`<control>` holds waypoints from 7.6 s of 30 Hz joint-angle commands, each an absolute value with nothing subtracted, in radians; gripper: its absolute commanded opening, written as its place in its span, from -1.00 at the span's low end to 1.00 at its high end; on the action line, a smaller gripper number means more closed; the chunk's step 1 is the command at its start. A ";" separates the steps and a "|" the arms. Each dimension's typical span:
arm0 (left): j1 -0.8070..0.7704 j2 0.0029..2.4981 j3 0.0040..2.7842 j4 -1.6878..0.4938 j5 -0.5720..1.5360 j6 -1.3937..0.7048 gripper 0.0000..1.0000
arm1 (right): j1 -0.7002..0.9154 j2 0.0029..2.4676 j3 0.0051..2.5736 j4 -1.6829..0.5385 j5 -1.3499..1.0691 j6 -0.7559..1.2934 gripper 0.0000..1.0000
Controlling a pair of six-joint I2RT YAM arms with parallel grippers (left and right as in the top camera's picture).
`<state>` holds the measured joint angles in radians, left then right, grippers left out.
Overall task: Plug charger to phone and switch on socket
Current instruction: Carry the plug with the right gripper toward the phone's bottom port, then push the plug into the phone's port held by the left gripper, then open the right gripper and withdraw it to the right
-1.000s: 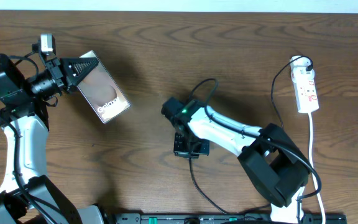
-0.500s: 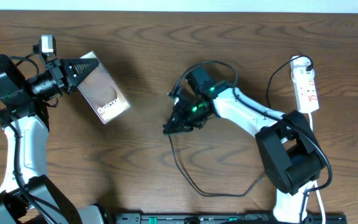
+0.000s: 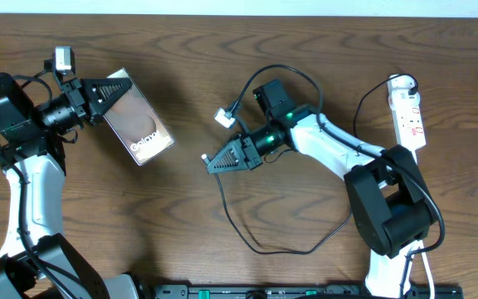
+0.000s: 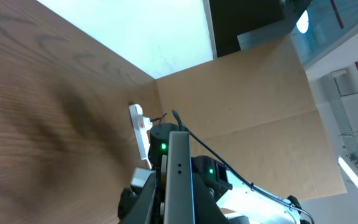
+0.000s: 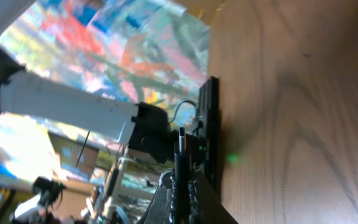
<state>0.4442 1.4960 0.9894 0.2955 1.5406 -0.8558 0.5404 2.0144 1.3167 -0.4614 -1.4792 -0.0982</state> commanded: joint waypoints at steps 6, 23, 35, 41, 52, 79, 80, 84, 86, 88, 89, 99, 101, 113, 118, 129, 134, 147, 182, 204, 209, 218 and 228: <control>0.448 1.493 0.985 0.301 1.571 -0.849 -0.85 | 0.616 2.027 1.330 -0.409 -1.562 -0.243 -0.98; 0.447 1.493 0.985 0.301 1.551 -0.796 -0.85 | 0.665 2.027 1.330 0.083 -1.525 0.192 -0.97; 0.443 1.503 0.985 0.301 1.525 -0.666 -0.85 | 0.669 2.027 1.330 0.177 -1.509 0.276 -0.97; 0.394 1.512 0.985 0.301 1.511 -0.690 -0.85 | 0.669 2.027 1.330 0.193 -1.495 0.276 -0.97; 0.355 1.512 0.985 0.302 1.473 -0.747 -0.85 | 0.669 2.027 1.330 0.198 -1.494 0.277 -0.97; 0.355 1.512 0.985 0.335 1.512 -0.784 -0.85 | 0.669 2.027 1.330 0.199 -1.469 0.319 -0.97; 0.355 1.512 0.985 0.335 1.515 -0.784 -0.85 | 0.669 2.027 1.330 0.199 -1.469 0.319 -0.97; 0.355 1.512 0.985 0.335 1.534 -0.783 -0.86 | 0.668 2.027 1.330 0.199 -1.469 0.319 -0.97; 0.355 1.512 0.985 0.335 1.536 -0.783 -0.85 | 0.668 2.027 1.330 0.199 -1.469 0.319 -0.97; 0.355 1.512 0.985 0.335 1.537 -0.783 -0.85 | 0.668 2.027 1.330 0.199 -1.469 0.319 -0.97; 0.355 1.512 0.985 0.335 1.537 -0.783 -0.85 | 0.669 2.027 1.330 0.199 -1.469 0.319 -0.97; 0.355 1.512 0.985 0.335 1.537 -0.779 -0.85 | 0.669 2.027 1.330 0.200 -1.470 0.319 -0.97; 0.354 1.512 0.985 0.336 1.537 -0.779 -0.85 | 0.669 2.027 1.330 0.211 -1.477 0.322 -0.97; 0.354 1.512 0.985 0.335 1.538 -0.780 -0.85 | 0.669 2.027 1.330 0.236 -1.475 0.355 -0.97; 0.354 1.512 0.985 0.335 1.548 -0.779 -0.85 | 0.669 2.027 1.330 0.236 -1.465 0.375 -0.98; 0.354 1.512 0.985 0.336 1.560 -0.779 -0.85 | 0.669 2.027 1.330 0.258 -1.422 0.461 -0.97; 0.354 1.512 0.985 0.336 1.563 -0.779 -0.85 | 0.669 2.027 1.330 0.290 -1.411 0.506 -0.98; 0.354 1.512 0.985 0.336 1.563 -0.779 -0.85 | 0.669 2.027 1.330 0.303 -1.352 0.592 -0.98; 0.354 1.512 0.985 0.336 1.570 -0.767 -0.85 | 0.666 2.027 1.330 0.502 -1.332 0.728 -0.25; 0.463 1.512 0.985 0.331 1.571 -0.769 -0.85 | 0.535 2.027 1.330 0.502 -1.350 0.863 0.98; 0.473 1.512 0.985 0.331 1.571 -0.772 -0.85 | 0.473 2.027 1.330 0.501 -1.279 0.933 0.99; 0.473 1.512 0.985 0.331 1.571 -0.772 -0.85 | 0.408 2.007 1.330 0.272 -1.008 0.928 0.98; 0.471 1.512 0.983 0.331 1.555 -0.752 -0.85 | 0.392 1.761 1.330 -0.295 -0.596 0.619 0.99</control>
